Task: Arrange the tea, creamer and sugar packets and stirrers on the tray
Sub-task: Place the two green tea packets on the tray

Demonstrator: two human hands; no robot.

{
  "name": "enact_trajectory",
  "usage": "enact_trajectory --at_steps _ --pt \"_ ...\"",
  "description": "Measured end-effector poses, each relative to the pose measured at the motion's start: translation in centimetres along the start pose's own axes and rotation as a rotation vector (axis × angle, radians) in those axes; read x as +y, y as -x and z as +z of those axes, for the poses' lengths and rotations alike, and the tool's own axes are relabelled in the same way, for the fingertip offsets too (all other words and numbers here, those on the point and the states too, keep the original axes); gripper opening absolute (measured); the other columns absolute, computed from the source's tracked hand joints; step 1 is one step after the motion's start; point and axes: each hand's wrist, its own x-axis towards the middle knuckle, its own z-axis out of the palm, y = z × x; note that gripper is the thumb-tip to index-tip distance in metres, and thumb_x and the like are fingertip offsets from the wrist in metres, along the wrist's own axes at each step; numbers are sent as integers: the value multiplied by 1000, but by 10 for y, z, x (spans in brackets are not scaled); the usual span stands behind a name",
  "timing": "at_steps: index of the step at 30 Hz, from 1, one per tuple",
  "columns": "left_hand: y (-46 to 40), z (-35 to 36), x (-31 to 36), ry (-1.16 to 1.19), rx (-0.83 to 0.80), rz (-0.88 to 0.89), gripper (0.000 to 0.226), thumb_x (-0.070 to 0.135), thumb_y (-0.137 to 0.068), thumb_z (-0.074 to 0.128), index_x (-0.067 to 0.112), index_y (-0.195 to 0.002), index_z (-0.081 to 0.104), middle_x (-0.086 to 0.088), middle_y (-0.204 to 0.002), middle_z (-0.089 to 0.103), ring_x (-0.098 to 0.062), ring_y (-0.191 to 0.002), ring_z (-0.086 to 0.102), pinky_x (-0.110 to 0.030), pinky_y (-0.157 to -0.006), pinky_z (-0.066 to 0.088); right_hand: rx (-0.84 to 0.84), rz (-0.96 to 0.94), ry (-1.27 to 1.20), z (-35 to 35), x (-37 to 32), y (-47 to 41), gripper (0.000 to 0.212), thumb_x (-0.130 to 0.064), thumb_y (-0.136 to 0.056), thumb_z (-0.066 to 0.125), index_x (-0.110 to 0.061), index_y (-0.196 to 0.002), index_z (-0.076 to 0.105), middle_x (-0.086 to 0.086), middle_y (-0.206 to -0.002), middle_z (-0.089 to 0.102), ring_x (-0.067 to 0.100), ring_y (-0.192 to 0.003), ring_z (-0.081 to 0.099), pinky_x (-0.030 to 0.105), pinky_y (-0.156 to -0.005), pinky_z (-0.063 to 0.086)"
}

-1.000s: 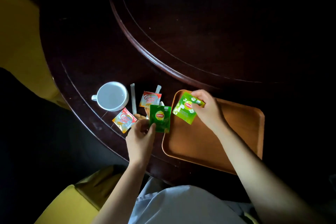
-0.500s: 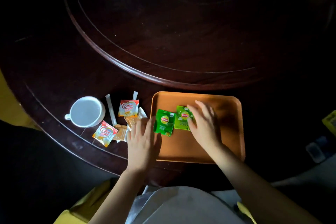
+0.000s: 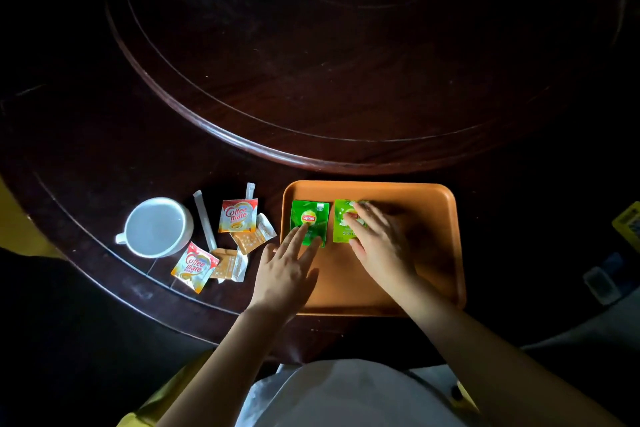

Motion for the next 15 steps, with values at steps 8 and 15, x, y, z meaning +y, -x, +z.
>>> enact_trajectory --at_steps 8,15 --pt "-22 -6 8 115 -3 -82 52 37 -92 41 24 -141 30 -8 -155 22 -25 -143 20 -51 -107 28 35 13 10 1 2 -12 49 -15 -65 81 -13 -112 66 10 -124 64 30 -116 58 48 -93 47" --pt "-28 -11 13 136 -21 -119 51 36 -92 42 18 -138 33 -12 -153 26 -28 -141 23 -49 -105 29 34 20 7 2 3 -15 47 -13 -68 79 -13 -113 65 10 -127 61 30 -120 55 48 -95 46"
